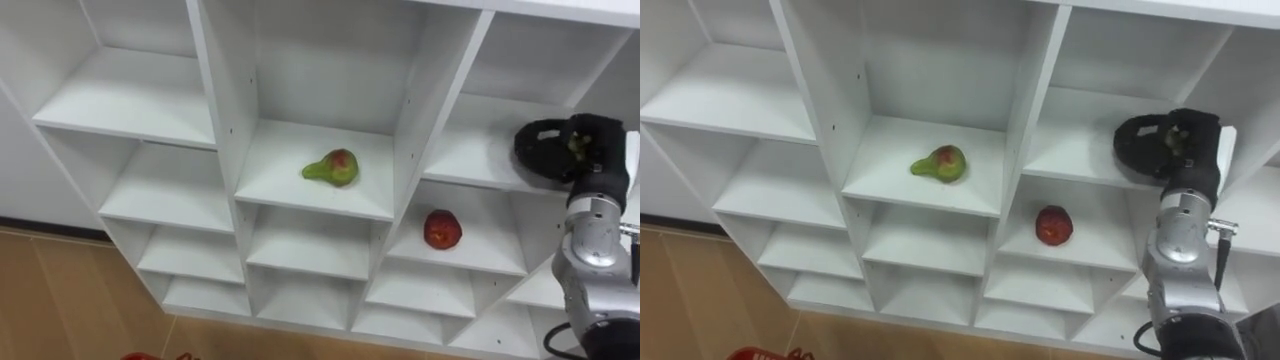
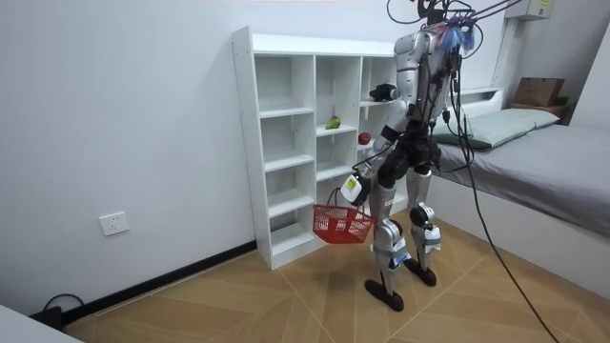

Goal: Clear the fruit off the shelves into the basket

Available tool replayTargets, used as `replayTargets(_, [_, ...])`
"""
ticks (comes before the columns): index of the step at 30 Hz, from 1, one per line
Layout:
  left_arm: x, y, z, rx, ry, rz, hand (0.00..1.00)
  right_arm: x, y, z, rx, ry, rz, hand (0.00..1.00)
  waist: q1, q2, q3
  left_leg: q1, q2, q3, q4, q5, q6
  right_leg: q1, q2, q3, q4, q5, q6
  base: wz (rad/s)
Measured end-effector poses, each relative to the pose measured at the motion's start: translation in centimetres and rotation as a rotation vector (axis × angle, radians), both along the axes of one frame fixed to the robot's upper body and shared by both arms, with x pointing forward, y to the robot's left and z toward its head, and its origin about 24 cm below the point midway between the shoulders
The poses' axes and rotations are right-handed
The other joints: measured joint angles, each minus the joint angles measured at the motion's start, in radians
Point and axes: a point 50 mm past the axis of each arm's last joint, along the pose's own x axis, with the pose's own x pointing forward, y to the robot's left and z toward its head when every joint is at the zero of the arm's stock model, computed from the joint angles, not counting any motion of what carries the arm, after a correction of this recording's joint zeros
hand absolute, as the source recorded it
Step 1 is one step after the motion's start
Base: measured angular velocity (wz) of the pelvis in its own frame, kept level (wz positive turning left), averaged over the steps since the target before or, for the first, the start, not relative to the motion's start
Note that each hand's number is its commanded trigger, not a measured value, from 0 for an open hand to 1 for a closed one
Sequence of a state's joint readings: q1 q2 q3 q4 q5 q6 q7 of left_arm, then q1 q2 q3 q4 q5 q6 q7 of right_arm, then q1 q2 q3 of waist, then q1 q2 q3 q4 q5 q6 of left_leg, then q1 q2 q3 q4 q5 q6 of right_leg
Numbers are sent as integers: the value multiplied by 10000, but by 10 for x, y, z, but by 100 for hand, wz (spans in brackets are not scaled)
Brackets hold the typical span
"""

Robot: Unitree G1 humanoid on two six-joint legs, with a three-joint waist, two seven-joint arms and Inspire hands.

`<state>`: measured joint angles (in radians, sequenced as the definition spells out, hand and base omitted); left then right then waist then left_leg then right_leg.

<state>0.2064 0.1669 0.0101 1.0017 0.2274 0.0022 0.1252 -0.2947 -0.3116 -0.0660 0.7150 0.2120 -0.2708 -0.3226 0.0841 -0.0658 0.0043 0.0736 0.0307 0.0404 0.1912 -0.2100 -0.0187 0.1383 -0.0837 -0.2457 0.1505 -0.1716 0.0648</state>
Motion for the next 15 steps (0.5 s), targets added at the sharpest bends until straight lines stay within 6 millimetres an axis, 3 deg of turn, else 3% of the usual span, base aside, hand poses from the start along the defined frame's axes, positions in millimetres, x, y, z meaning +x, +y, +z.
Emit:
replayTargets(8, [10, -10, -1, -311, -314, 1, 100, -2, 16, 7, 1212, -814, 711, 100, -14, 80, -20, -156, 19, 260, -18, 1, 1, -321, 14, 263, 7, 11, -17, -10])
replayTargets(15, [45, -19, 5, -646, -1432, -271, 100, -23, 37, 8, 1189, -1372, 1923, 100, -88, 90, -80, -229, 40, 427, -22, 3, 0, -547, 35, 510, 14, 15, -23, -9])
